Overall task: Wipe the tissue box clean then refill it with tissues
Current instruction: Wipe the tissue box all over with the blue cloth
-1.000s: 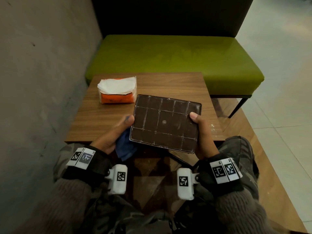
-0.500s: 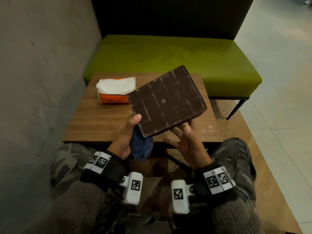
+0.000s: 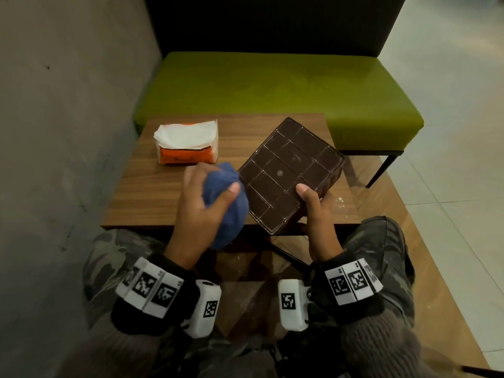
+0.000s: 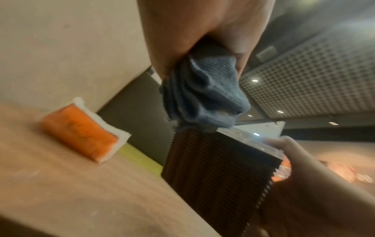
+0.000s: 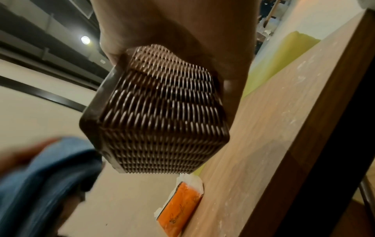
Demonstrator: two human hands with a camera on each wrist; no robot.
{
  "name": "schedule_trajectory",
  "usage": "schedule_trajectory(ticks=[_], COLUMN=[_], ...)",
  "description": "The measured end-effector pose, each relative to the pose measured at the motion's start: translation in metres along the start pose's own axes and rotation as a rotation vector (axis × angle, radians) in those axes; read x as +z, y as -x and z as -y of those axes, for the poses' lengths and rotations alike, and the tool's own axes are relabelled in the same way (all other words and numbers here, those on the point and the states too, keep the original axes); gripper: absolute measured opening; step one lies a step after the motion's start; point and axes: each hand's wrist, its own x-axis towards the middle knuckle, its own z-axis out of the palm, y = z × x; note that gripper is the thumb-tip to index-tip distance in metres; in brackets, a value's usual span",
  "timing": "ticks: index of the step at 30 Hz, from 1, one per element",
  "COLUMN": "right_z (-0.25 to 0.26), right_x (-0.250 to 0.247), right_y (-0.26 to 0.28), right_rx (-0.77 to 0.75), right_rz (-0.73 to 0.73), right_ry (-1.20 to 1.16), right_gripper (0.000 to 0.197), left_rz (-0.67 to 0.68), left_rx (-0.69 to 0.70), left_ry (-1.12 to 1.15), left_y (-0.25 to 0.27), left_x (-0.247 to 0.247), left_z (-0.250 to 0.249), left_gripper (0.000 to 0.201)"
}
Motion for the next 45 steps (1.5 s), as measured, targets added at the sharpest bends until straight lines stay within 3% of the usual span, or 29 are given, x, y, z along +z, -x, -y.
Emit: schedule_trajectory(ticks=[3,5,10,15,17,22,23,25,28,30,34,38,42,45], right_z=[0.000,0.000,0.001,0.001,-0.001,-0.005,-0.005,-0.005,-0.004,-0.003,-0.002,-0.001,-0.003,-0.005], right_x=[0.005,0.007,0.005,0.009,0.008,0.008,0.008,0.008,0.008,0.010,0.012,0.009,0.015,0.016], right_y=[0.003,0.004,0.006,0.001,0.002,0.002,0.003,0.003,0.004,0.005,0.004,0.005,0.009,0.009], right_rx=[-0.019,-0.041,-0.086,-0.031,-0.022,0.026,0.034,0.032,0.007,0.012,-0.001,0.001,0.017,-0.004], right_rz=[0.014,0.000,-0.021,-0.040,-0.045,-0.054,-0.051,-0.044,-0.043,-0.049,-0.083,-0.093,-0.050,-0.050], right_ry=[0.008,0.021,0.046,0.023,0.042,0.079,0.079,0.072,0.076,0.072,0.063,0.037,0.024,0.049], right_gripper=[0.094,0.082,0.071,0.078,0.078,0.057,0.055,0.053,0.062,0.075,0.082,0.075,0.067,0.068], left_rz=[0.220,0.232,0.016,0.251,0.284,0.438,0.418,0.245,-0.053,-0.091,0.202,0.225,0.413,0.323], left_rx=[0.221,0.298,0.106,0.159,0.173,0.023,0.034,0.078,0.110,0.159,0.262,0.221,0.254,0.307], left_ry=[-0.194,-0.340,-0.333,-0.274,-0.273,-0.190,-0.201,-0.253,-0.213,-0.217,-0.372,-0.370,-0.230,-0.308], left_y=[0.014,0.013,-0.019,0.001,0.002,-0.004,-0.004,-0.007,-0.013,-0.008,0.012,0.005,0.002,0.002], left_x=[0.018,0.024,0.012,0.025,0.023,0.003,0.001,-0.004,-0.011,-0.007,0.010,0.001,-0.003,-0.004], left_z=[-0.010,-0.004,0.016,0.003,0.003,0.005,0.006,0.010,0.011,0.004,0.004,0.018,0.018,0.020], left_gripper=[0.023,0.025,0.025,0.027,0.029,0.046,0.042,0.034,0.057,0.066,0.053,0.037,0.046,0.042])
